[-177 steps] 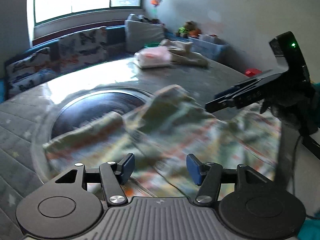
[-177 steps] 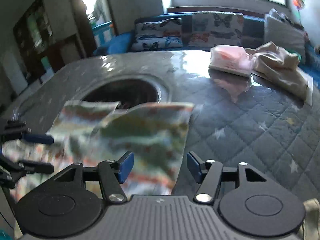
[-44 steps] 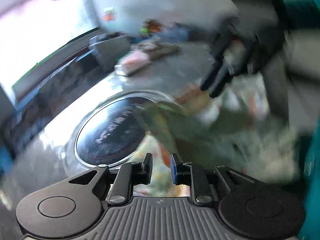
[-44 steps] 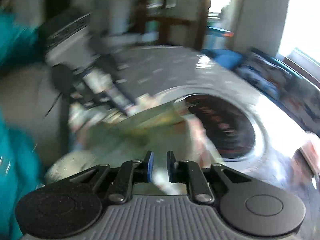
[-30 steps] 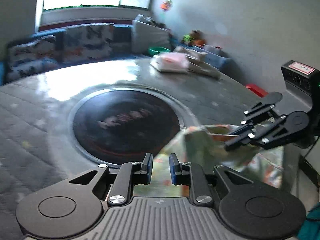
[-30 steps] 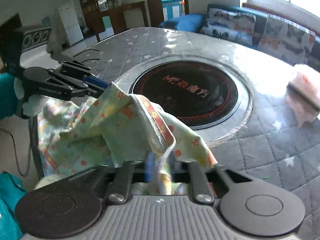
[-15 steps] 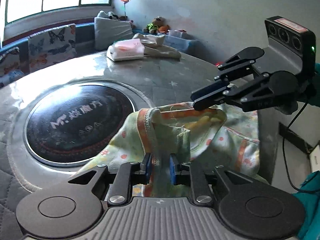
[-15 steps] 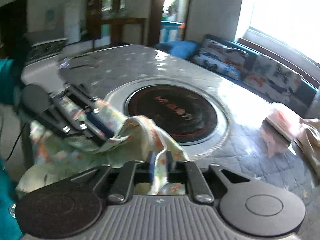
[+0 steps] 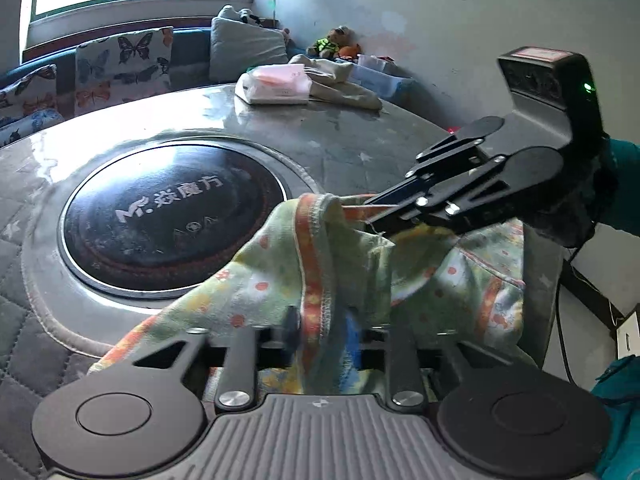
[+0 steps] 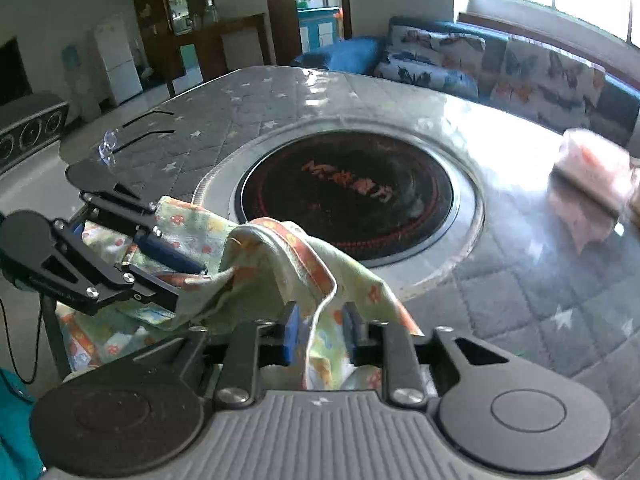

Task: Fold clothes

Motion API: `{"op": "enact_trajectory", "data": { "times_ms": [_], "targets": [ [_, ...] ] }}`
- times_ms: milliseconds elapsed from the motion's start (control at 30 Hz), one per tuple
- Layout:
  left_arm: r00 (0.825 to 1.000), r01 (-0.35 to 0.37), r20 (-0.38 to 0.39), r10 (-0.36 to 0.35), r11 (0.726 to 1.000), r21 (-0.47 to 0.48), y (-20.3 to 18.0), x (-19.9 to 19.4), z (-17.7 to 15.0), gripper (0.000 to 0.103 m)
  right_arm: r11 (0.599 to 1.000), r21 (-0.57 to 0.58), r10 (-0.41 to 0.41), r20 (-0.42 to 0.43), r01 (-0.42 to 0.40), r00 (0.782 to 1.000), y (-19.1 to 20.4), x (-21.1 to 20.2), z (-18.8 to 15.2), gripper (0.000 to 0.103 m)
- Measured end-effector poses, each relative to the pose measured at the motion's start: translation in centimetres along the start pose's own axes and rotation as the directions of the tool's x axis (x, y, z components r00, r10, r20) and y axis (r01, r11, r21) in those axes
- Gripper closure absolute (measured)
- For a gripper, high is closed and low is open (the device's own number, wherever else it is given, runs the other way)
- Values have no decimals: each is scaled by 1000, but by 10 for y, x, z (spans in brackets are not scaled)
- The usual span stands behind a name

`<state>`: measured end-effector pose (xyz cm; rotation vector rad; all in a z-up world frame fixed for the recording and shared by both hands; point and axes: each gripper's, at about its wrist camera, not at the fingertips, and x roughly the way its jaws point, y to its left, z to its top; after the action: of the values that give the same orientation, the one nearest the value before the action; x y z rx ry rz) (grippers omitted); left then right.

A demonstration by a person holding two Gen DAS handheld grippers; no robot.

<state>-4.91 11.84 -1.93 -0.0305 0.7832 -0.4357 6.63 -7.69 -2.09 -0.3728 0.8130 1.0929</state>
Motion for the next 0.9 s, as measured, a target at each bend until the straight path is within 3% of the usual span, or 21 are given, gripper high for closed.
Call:
{"op": "enact_trajectory", "data": {
  "times_ms": [167,400,500,567,633,667,733,900],
  "targets": [
    [991,-125,61,118,986,106,-16,-14,-1,99,995,-70,-63,76,68,995,10,-19,-6,100],
    [943,-318,186,276,913,256,-42,-40,-6,101,953,-221,-164,199,207,966,29,-52,-19,101],
    [937,-332,201,285,906,264,-44,-46,-9,101,955,-234,-138,186,180,973,32,-56,-23,101],
    [936,-334,205,286,905,262,-45,-48,-9,101,972,-168,-132,199,166,971,27,-57,-22,96],
    [946,-306,179,270,927,217,-39,-44,-6,100,980,-113,-140,201,165,969,19,-53,-17,83],
    [950,-295,166,266,936,192,-35,-42,-4,98,984,-93,-129,200,150,971,16,-50,-14,83],
    [958,-266,142,248,954,135,-27,-38,-1,90,995,-48,-82,175,92,981,6,-43,-8,83],
    [976,-201,91,199,979,13,-5,-26,1,64,999,8,-45,122,44,992,-2,-25,0,82]
  ]
}}
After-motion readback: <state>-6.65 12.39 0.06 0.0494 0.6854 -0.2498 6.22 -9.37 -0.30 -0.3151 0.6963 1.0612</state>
